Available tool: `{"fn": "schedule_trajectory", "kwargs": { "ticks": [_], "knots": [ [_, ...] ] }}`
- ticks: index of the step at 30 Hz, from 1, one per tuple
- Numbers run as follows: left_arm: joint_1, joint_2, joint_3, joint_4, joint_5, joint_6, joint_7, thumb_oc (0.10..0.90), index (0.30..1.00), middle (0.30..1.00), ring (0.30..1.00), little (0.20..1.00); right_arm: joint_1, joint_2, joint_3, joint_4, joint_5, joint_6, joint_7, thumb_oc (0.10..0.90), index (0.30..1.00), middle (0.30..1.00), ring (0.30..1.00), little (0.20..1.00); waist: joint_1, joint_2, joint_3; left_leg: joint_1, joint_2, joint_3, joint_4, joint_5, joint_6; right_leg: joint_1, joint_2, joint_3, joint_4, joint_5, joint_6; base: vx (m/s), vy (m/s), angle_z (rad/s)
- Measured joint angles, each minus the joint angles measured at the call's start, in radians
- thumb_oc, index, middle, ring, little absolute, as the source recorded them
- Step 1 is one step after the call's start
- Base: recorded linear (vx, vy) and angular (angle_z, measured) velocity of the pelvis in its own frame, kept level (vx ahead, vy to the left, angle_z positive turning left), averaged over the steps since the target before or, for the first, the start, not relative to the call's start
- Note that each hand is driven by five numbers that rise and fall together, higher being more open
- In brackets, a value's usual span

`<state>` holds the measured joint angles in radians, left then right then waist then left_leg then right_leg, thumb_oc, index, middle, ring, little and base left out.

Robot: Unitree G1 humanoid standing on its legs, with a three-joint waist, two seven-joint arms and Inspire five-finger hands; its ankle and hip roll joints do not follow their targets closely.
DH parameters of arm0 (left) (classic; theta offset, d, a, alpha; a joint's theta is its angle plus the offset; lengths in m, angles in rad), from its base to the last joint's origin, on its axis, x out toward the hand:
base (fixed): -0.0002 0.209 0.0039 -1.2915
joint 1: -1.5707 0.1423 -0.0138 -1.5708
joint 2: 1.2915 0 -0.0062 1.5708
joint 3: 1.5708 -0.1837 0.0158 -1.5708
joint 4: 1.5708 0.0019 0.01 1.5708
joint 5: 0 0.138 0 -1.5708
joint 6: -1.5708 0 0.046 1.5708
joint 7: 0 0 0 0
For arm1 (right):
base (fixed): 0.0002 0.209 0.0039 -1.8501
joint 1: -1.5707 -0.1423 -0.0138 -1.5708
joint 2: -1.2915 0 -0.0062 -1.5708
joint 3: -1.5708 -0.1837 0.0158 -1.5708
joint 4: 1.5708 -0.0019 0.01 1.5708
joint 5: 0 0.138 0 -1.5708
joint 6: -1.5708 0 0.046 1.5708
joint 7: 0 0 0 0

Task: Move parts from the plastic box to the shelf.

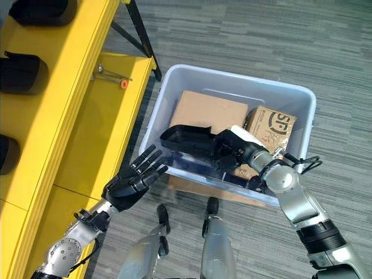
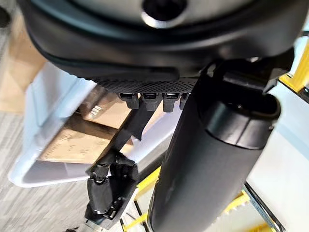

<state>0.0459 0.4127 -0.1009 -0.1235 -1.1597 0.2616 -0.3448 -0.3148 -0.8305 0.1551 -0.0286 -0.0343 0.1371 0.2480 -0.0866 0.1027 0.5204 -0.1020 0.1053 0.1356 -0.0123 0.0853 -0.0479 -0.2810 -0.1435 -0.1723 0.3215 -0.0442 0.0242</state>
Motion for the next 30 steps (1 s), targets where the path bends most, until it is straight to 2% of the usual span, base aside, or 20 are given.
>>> {"fn": "schedule_trajectory", "kwargs": {
  "ticks": [2,7,9,12,14,16,17,20,21,22,23,25,28,30],
  "knots": [
    [-0.012,-0.001,-0.002,-0.002,0.000,0.001,0.001,0.900,1.000,1.000,1.000,1.000,0.000,0.010,-0.027,0.007,0.001,0.000,-0.037,0.400,0.300,0.300,0.300,0.300,-0.017,-0.013,-0.003,0.001,0.000,0.002,0.003,-0.001,0.001,0.000,0.000,0.001,-0.004,0.002,-0.001,0.09,0.026,-0.02],
    [-0.024,-0.003,-0.009,-0.002,0.000,0.001,0.005,0.900,1.000,1.000,1.000,1.000,-0.002,0.051,-0.066,0.069,0.018,0.003,-0.116,0.400,0.300,0.300,0.300,0.300,-0.021,-0.016,-0.003,0.027,-0.002,0.018,0.006,-0.001,0.001,0.019,0.002,0.019,-0.007,0.003,-0.001,0.05,0.038,-0.07],
    [-0.027,-0.003,-0.011,-0.002,0.004,0.002,0.004,0.900,1.000,1.000,1.000,1.000,-0.001,0.056,-0.074,0.089,0.040,0.003,-0.109,0.400,0.300,0.300,0.300,0.300,-0.023,-0.016,-0.003,0.041,0.000,0.021,0.007,-0.009,0.009,0.034,0.001,0.020,-0.019,0.010,0.000,0.07,0.089,-0.07],
    [-0.015,-0.003,-0.007,-0.001,0.029,0.002,0.002,0.900,1.000,1.000,1.000,1.000,0.005,0.059,-0.112,0.136,0.122,0.006,-0.015,0.400,0.300,0.300,0.300,0.300,-0.024,-0.015,-0.010,0.065,-0.002,0.027,0.007,-0.025,0.002,0.067,0.003,0.030,-0.027,0.009,0.006,0.05,0.041,-0.06],
    [-0.009,0.004,-0.005,0.000,0.092,-0.002,-0.016,0.900,1.000,1.000,1.000,1.000,0.033,0.052,-0.144,0.138,0.200,0.013,0.105,0.400,0.300,0.300,0.300,0.300,-0.024,-0.012,-0.026,0.076,-0.001,0.027,-0.003,-0.030,-0.003,0.084,0.006,0.029,-0.047,0.016,0.011,0.04,0.017,0.00],
    [0.012,0.007,-0.003,0.000,0.147,-0.023,-0.026,0.900,1.000,1.000,1.000,1.000,0.055,0.047,-0.138,0.139,0.233,0.024,0.176,0.400,0.300,0.300,0.300,0.300,-0.023,-0.013,-0.059,0.073,0.000,0.027,-0.005,-0.027,0.001,0.081,0.009,0.030,-0.049,0.017,0.011,0.08,0.007,0.02],
    [0.015,0.030,-0.005,-0.005,0.277,-0.075,-0.063,0.900,1.000,1.000,1.000,1.000,0.086,0.026,-0.133,0.143,0.278,0.036,0.280,0.400,0.300,0.300,0.300,0.300,-0.018,-0.012,-0.091,0.081,0.003,0.026,-0.012,-0.027,0.003,0.091,0.011,0.025,-0.056,0.018,0.010,0.08,-0.002,0.05],
    [0.003,0.097,0.017,-0.010,0.398,-0.169,-0.105,0.900,1.000,1.000,1.000,1.000,0.123,0.000,-0.129,0.145,0.301,0.039,0.417,0.400,0.300,0.300,0.300,0.300,-0.018,-0.016,-0.135,0.090,0.004,0.019,-0.015,-0.028,0.004,0.108,0.011,0.023,-0.062,0.017,0.010,0.08,0.001,0.11],
    [-0.016,0.135,0.025,-0.010,0.449,-0.196,-0.102,0.900,1.000,1.000,1.000,1.000,0.132,-0.010,-0.126,0.145,0.303,0.040,0.454,0.400,0.300,0.300,0.300,0.300,-0.016,-0.019,-0.137,0.106,0.005,0.016,-0.016,-0.027,0.004,0.130,0.012,0.018,-0.070,0.018,0.010,0.08,0.002,0.13],
    [-0.057,0.225,0.039,-0.005,0.545,-0.246,-0.084,0.900,1.000,1.000,1.000,1.000,0.141,-0.042,-0.087,0.142,0.315,0.042,0.518,0.400,0.300,0.300,0.300,0.300,-0.013,-0.033,-0.168,0.124,0.007,0.011,-0.021,-0.032,-0.001,0.155,0.015,0.015,-0.083,0.017,0.011,0.06,0.002,0.10],
    [-0.081,0.287,0.067,0.015,0.648,-0.342,-0.034,0.900,1.000,1.000,1.000,1.000,0.148,-0.049,-0.075,0.138,0.329,0.044,0.588,0.400,0.300,0.300,0.300,0.300,-0.014,-0.057,-0.220,0.127,0.013,0.012,-0.027,-0.037,-0.008,0.166,0.022,0.013,-0.105,0.023,0.013,0.05,-0.001,0.03],
    [-0.128,0.341,0.078,0.061,0.786,-0.443,0.040,0.900,1.000,1.000,1.000,1.000,0.148,-0.063,-0.044,0.121,0.354,0.054,0.636,0.400,0.300,0.300,0.300,0.300,-0.014,-0.080,-0.249,0.148,0.022,0.012,-0.032,-0.038,-0.008,0.200,0.033,0.010,-0.136,0.034,0.011,0.00,0.000,0.00],
    [-0.230,0.500,0.063,0.208,1.024,-0.634,0.182,0.900,1.000,1.000,1.000,1.000,0.129,-0.081,0.029,0.027,0.419,0.110,0.712,0.400,0.300,0.300,0.300,0.300,-0.023,-0.115,-0.312,0.164,0.032,0.017,-0.048,-0.034,-0.005,0.235,0.051,0.006,-0.196,0.059,0.010,0.01,-0.001,-0.04],
    [-0.253,0.545,0.052,0.245,1.168,-0.707,0.277,0.900,1.000,1.000,1.000,1.000,0.086,-0.083,0.072,0.017,0.439,0.130,0.720,0.400,0.300,0.300,0.300,0.300,-0.026,-0.117,-0.313,0.181,0.032,0.019,-0.058,-0.032,-0.008,0.260,0.054,0.007,-0.228,0.073,0.013,0.00,0.001,-0.02]
  ]
}}
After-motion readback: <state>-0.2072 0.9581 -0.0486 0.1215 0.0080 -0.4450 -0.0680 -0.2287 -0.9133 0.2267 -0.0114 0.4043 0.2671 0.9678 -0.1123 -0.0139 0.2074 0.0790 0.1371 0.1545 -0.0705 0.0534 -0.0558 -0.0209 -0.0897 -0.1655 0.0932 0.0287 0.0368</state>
